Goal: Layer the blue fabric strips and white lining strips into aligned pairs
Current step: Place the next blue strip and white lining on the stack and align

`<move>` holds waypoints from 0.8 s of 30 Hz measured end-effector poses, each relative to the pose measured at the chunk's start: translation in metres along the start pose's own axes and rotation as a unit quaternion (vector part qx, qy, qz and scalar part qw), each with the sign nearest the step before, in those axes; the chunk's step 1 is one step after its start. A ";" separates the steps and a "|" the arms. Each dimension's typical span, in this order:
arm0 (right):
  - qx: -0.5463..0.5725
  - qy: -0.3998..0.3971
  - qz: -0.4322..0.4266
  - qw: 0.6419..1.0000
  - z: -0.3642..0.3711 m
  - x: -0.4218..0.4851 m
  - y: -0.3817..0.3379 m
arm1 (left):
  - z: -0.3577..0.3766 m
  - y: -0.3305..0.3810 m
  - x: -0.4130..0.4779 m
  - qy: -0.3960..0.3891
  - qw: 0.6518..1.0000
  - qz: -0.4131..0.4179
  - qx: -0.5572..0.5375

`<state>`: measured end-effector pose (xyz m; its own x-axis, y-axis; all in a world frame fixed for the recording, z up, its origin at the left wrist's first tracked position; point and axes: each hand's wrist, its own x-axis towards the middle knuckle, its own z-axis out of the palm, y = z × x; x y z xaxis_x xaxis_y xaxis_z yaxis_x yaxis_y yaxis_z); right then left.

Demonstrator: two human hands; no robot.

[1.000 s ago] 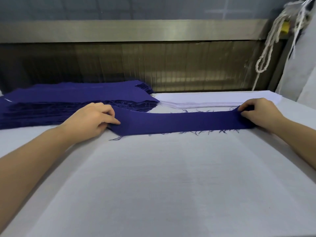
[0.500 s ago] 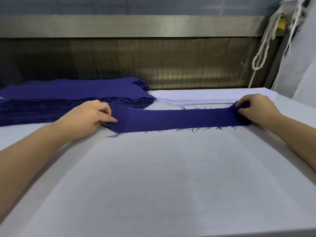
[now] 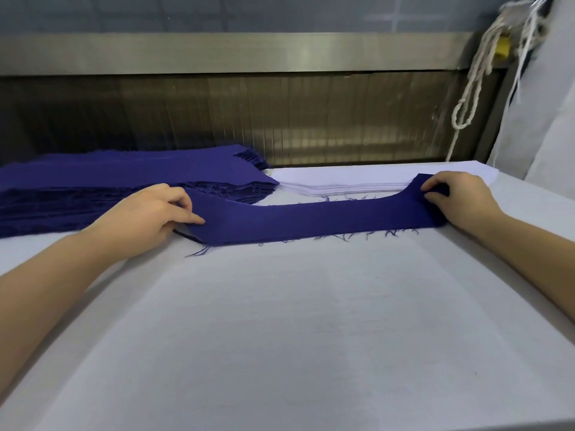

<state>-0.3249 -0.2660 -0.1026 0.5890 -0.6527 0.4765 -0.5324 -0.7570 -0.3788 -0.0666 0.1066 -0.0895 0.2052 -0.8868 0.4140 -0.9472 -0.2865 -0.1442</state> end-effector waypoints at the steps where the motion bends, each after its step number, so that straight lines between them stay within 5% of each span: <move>1: 0.000 -0.003 0.000 1.000 0.001 0.000 0.000 | 0.000 0.000 0.000 -0.005 1.000 -0.003 0.000; 10: -0.027 -0.040 -0.006 0.999 0.006 0.004 0.006 | 0.004 -0.008 -0.001 -0.048 0.994 -0.089 -0.036; 17: -0.152 -0.073 0.049 0.984 0.009 0.005 0.008 | 0.007 -0.002 0.002 0.035 0.993 -0.100 0.055; 24: -0.164 -0.101 0.075 0.978 0.010 0.003 0.004 | 0.016 -0.009 0.001 0.005 0.984 -0.138 0.113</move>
<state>-0.3193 -0.2713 -0.1112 0.5794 -0.7737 0.2564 -0.7692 -0.6231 -0.1420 -0.0545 0.1027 -0.1021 0.4433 -0.7603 0.4748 -0.7761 -0.5906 -0.2209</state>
